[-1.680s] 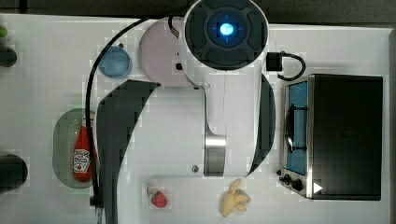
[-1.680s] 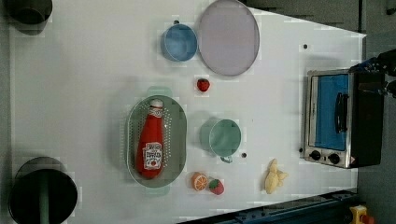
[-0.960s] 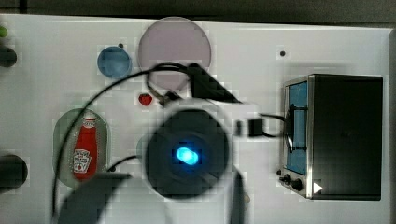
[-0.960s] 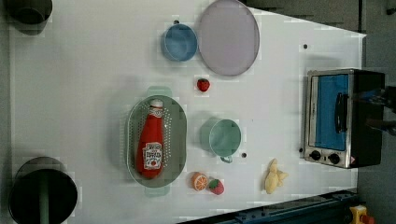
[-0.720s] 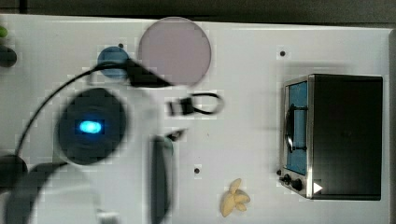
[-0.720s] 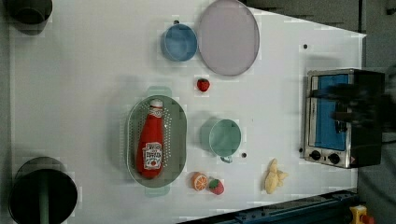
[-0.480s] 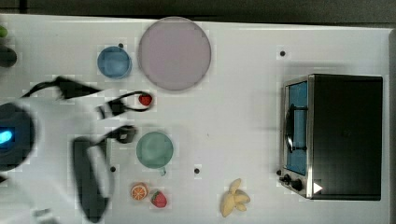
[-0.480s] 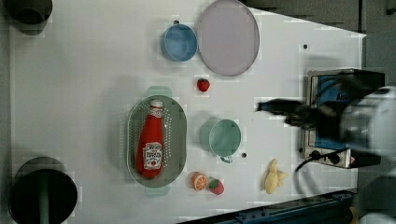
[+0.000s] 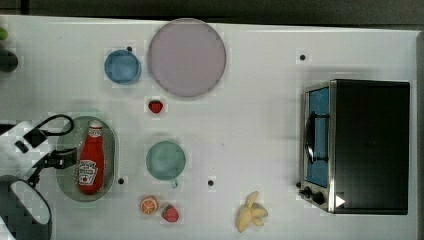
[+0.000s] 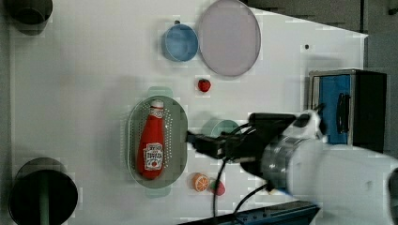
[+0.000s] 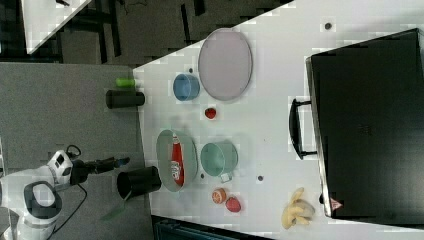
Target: Pick ketchup from strainer and place it on the table
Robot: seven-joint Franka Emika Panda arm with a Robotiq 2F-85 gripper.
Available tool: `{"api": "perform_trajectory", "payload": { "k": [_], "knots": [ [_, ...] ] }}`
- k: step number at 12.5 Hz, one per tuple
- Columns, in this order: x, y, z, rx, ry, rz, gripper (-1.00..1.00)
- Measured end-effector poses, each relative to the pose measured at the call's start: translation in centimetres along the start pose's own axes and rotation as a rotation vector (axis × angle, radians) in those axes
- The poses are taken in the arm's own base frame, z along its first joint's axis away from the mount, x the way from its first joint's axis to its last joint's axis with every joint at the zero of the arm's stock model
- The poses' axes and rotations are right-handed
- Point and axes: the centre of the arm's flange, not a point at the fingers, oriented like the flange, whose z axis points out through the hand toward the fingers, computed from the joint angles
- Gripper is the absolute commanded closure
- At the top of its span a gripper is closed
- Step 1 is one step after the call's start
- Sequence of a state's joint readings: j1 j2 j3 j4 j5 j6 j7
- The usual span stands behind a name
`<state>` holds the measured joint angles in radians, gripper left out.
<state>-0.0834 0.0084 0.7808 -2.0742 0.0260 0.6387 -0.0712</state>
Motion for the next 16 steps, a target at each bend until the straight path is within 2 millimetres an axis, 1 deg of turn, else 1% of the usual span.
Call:
{"api": "perform_trajectory", "payload": {
  "k": [1, 3, 5, 8, 9, 12, 14, 16],
  "knots": [
    [-0.8, -1.1, 1.4, 0.011, -0.018, -0.030, -1.00],
    [-2.0, -2.3, 4.9, 0.002, -0.073, -0.088, -1.00],
    [-2.5, -1.8, 9.1, -0.018, -0.105, -0.124, -1.00],
    [-3.8, 0.2, 15.6, -0.024, -0.176, -0.090, -1.00],
    [-4.0, 0.6, 17.3, -0.017, -0.201, -0.071, -1.00],
    [-4.5, 0.8, 21.2, 0.003, -0.239, -0.045, -1.00],
    [-4.9, 0.7, 23.2, 0.015, -0.235, -0.030, -1.00],
    [-5.2, 1.1, 24.9, 0.015, -0.232, -0.006, -1.00]
  ]
}}
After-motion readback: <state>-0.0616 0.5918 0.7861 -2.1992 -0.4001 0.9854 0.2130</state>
